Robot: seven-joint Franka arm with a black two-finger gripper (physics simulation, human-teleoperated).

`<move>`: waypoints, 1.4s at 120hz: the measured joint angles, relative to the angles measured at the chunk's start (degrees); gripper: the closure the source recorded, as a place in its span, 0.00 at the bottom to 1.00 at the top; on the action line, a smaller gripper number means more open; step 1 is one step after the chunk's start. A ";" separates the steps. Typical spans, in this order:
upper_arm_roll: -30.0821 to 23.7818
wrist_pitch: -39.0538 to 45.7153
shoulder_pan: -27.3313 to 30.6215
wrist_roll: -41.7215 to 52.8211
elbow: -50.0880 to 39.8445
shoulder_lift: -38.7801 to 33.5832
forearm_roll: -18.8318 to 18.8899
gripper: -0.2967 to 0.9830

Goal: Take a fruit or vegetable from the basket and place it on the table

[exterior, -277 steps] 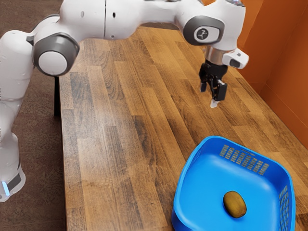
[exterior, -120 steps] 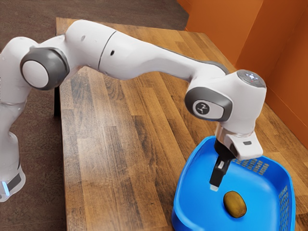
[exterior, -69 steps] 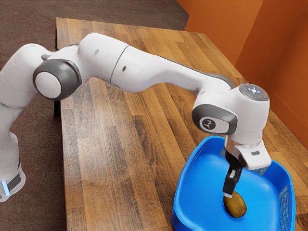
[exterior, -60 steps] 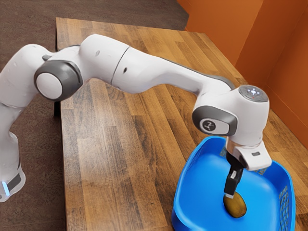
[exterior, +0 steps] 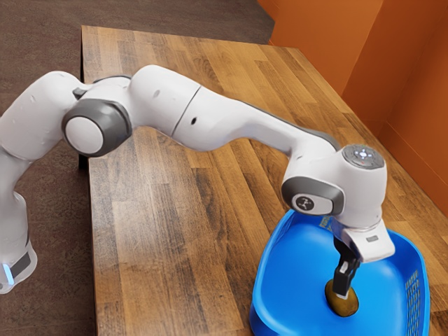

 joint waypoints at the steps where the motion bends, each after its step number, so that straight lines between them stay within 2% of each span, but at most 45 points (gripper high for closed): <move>1: -0.01 -0.05 0.01 0.11 -0.01 0.01 0.02 0.23; 42: -0.70 -3.59 -0.29 7.87 0.01 1.10 1.93 0.23; 55: -1.58 -7.01 -0.45 10.20 4.19 3.45 2.32 0.23; 88: -2.19 -12.96 -0.49 14.95 7.64 5.36 3.57 0.23; 168: -1.82 -3.58 -0.15 20.34 8.43 8.55 4.22 0.23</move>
